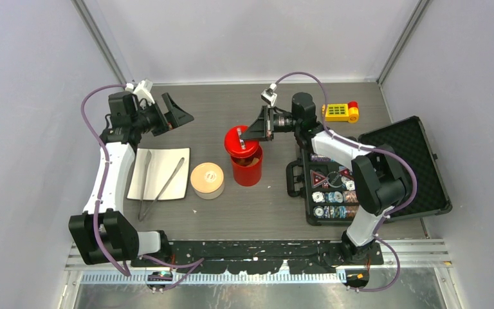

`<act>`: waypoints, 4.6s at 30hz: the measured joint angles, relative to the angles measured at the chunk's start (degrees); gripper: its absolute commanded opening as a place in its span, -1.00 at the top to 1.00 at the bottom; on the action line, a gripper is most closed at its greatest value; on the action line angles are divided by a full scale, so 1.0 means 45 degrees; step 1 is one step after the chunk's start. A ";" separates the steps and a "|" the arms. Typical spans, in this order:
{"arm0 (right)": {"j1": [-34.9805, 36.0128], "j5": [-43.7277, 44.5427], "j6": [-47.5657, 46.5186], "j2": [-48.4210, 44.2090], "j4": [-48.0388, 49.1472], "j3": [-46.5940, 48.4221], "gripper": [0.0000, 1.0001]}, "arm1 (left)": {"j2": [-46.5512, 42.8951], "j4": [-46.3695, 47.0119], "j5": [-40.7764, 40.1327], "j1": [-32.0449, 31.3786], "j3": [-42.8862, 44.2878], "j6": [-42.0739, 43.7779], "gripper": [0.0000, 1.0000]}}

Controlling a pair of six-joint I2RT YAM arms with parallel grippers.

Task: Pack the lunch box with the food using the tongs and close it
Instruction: Close the box lid on the packing box.

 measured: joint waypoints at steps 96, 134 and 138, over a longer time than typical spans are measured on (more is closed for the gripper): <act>-0.1729 0.1923 -0.5999 0.0015 -0.8480 0.2880 -0.14 | 0.0593 0.0291 0.0233 0.0000 0.0005 0.0063 -0.99; -0.0427 0.2195 -0.5115 0.1642 -0.7130 0.0690 0.10 | 0.0510 -0.0039 0.0223 0.0000 -0.0335 0.0816 -0.99; -0.0860 0.2093 -0.6280 0.1331 -0.8242 0.1302 -0.09 | 0.0185 -0.0486 0.0228 0.0000 -0.0325 0.1734 -0.99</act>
